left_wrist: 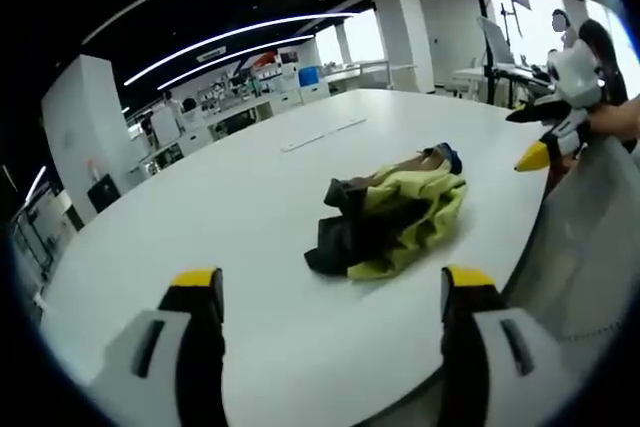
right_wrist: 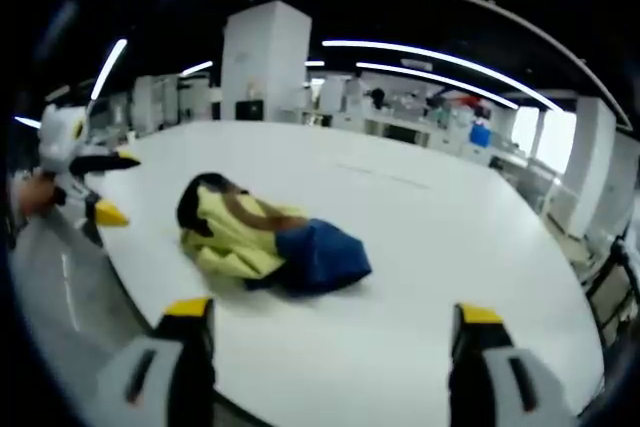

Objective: Fold the garment on the visible template until the final outline fits inside the template.

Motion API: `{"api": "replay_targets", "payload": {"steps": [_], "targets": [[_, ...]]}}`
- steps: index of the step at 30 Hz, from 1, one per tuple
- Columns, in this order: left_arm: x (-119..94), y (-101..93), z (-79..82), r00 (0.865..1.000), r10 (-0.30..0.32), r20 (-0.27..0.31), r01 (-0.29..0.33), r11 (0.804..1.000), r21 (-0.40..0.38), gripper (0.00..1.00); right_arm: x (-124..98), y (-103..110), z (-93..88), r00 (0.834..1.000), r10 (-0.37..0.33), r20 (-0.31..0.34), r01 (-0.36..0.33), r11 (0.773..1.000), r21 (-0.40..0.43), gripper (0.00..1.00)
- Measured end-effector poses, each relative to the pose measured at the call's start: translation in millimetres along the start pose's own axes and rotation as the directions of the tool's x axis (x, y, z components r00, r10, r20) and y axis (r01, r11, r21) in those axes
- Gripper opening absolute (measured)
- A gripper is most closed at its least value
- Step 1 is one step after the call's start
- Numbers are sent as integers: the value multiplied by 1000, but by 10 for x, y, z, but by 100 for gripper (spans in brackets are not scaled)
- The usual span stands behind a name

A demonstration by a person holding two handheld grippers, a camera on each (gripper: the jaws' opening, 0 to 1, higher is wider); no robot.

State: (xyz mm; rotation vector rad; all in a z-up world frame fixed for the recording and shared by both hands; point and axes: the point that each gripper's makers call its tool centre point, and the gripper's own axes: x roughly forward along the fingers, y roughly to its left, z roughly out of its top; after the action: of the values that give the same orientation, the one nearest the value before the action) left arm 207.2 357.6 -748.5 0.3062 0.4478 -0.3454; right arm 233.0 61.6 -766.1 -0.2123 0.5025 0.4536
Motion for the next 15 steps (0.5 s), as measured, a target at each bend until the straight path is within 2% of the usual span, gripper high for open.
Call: {"api": "replay_targets", "payload": {"steps": [15], "targets": [[4, 59, -23, 1000, 15, 1, -15, 1000, -11, 88, -9, -42, -1, 1000, -24, -2, 24, 1000, 1, 100]]}}
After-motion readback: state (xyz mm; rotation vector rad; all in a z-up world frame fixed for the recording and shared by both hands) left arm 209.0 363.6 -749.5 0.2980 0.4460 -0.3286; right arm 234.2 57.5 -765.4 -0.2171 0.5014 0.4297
